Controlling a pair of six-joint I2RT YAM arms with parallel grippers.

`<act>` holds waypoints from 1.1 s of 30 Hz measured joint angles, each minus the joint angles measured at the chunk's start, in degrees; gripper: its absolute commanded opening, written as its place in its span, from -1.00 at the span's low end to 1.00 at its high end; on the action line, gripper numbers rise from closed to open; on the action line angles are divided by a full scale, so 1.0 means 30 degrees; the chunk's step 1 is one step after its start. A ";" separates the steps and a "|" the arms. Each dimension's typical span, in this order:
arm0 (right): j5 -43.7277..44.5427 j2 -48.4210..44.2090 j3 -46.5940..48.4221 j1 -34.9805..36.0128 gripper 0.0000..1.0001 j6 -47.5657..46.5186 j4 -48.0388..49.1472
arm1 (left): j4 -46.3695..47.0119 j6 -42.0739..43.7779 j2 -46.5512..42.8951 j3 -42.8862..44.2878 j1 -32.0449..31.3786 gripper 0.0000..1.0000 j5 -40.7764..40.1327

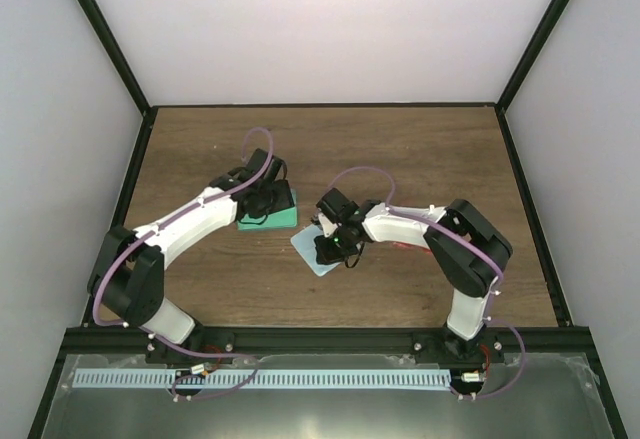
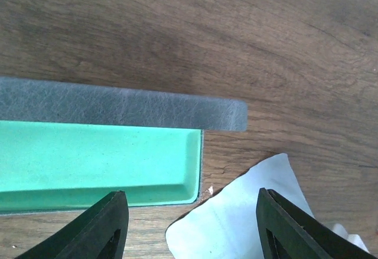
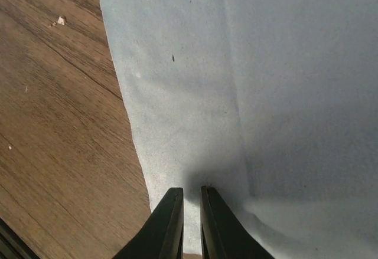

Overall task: Organize the sunglasses
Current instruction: Fold the glasses cleaning cloth at the center of the board.

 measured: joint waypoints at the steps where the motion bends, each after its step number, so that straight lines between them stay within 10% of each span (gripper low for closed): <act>1: 0.0015 0.0000 -0.0007 0.0015 -0.79 0.0000 -0.0007 | 0.0007 0.0000 -0.0015 -0.0095 0.0000 0.24 0.0007; 23: 0.3344 -0.4153 -0.0969 -0.1202 -0.74 0.0554 -0.3934 | 0.1180 0.0160 0.0918 -0.0488 0.0015 0.24 0.1843; 33: 0.3869 -0.1078 -0.0328 -0.4073 -0.74 -0.0095 -0.2324 | 0.1399 0.0313 0.1042 -0.0488 0.0015 0.24 0.2339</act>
